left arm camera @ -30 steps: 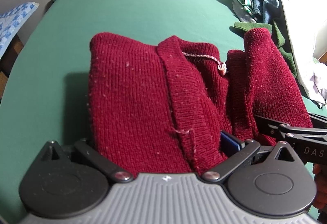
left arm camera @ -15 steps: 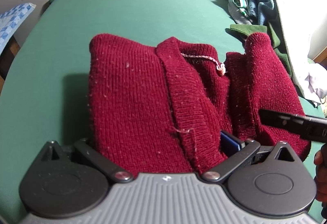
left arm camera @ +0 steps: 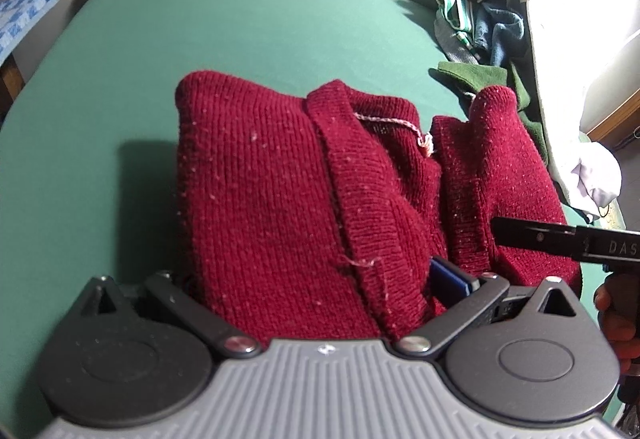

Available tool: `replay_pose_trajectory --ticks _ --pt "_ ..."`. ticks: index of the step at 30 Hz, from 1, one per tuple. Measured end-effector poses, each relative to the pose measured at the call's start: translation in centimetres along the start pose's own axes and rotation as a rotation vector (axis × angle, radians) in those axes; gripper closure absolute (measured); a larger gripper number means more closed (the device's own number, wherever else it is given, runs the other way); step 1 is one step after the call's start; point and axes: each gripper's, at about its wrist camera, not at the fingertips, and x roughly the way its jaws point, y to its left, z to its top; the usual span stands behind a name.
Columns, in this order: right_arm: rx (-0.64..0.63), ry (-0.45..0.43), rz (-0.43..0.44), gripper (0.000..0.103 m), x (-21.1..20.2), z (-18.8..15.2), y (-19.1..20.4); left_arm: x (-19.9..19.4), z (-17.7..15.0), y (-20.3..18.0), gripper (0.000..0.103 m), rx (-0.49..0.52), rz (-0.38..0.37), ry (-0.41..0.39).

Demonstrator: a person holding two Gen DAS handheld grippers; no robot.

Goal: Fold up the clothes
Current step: 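Press both open tools against the red sweater's sides to compact it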

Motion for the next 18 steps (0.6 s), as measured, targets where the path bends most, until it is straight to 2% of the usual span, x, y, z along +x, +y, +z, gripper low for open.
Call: replay_pose_trajectory --ticks 1,3,5,8,10,12,18 --pt "0.004 0.0 0.003 0.035 -0.1 0.0 -0.1 -0.1 0.0 0.2 0.001 -0.005 -0.009 -0.007" --pt "0.009 -0.001 0.02 0.049 -0.3 0.1 -0.3 -0.2 -0.1 0.7 0.001 -0.018 -0.028 -0.018" --pt "0.004 -0.002 0.033 0.056 -0.6 0.2 -0.5 -0.3 -0.2 0.9 0.001 -0.038 -0.041 -0.032" --pt "-0.016 -0.001 0.028 0.057 -0.7 0.2 -0.3 -0.2 -0.3 0.7 0.003 -0.032 -0.036 -0.047" --pt "-0.029 0.002 0.024 0.055 -0.7 0.2 -0.1 -0.2 -0.3 0.6 0.001 -0.028 -0.035 -0.045" --pt "-0.037 0.011 0.016 0.041 -0.4 0.3 0.0 -0.3 -0.2 0.9 0.001 -0.037 -0.052 -0.04" --pt "-0.029 0.026 0.023 0.031 0.3 1.2 -0.4 -0.6 0.2 1.7 0.001 -0.066 -0.076 -0.02"
